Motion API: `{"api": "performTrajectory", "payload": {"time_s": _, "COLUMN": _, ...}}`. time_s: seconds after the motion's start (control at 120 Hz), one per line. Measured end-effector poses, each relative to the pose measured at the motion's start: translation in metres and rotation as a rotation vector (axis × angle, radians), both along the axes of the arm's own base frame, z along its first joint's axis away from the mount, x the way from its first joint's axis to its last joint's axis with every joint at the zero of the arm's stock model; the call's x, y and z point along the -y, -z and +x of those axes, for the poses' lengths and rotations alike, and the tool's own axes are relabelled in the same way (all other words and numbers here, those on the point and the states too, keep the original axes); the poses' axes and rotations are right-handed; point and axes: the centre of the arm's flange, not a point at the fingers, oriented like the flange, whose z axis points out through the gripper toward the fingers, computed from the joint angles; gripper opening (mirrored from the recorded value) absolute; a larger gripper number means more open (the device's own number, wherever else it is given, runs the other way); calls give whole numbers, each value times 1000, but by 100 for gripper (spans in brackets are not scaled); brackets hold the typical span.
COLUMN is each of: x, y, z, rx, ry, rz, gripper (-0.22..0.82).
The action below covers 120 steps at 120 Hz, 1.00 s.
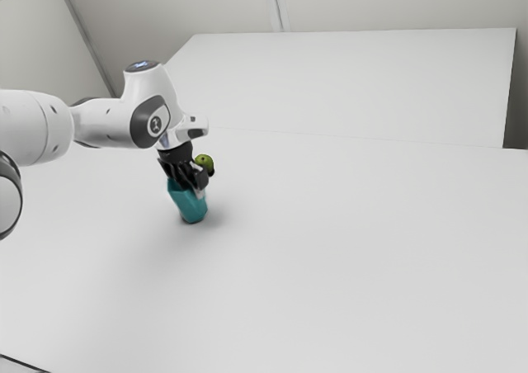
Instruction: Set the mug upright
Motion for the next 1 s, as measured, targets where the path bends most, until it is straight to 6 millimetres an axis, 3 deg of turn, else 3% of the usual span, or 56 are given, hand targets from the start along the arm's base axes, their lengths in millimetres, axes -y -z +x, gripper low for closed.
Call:
{"api": "performTrajectory", "payload": {"time_s": 0.075, "x": 1, "y": -16, "z": -1, "rx": 20, "ry": -9, "rz": -1, "gripper": 36}}
{"api": "performTrajectory", "payload": {"time_s": 0.233, "x": 8, "y": -81, "z": 6, "rx": 73, "ry": -28, "rz": -23, "gripper": 49}}
{"api": "performTrajectory", "payload": {"time_s": 0.425, "x": 18, "y": -177, "z": 23, "rx": 140, "ry": -26, "rz": -43, "gripper": 56}}
{"api": "performTrajectory", "payload": {"time_s": 0.592, "x": 20, "y": -240, "z": 8, "rx": 138, "ry": -31, "rz": -53, "gripper": 58}}
{"api": "performTrajectory", "payload": {"time_s": 0.7, "x": 23, "y": -253, "z": -4, "rx": 111, "ry": -32, "rz": -53, "gripper": 59}}
{"api": "performTrajectory", "payload": {"time_s": 1.0, "x": 22, "y": -250, "z": -11, "rx": 54, "ry": -44, "rz": -56, "gripper": 60}}
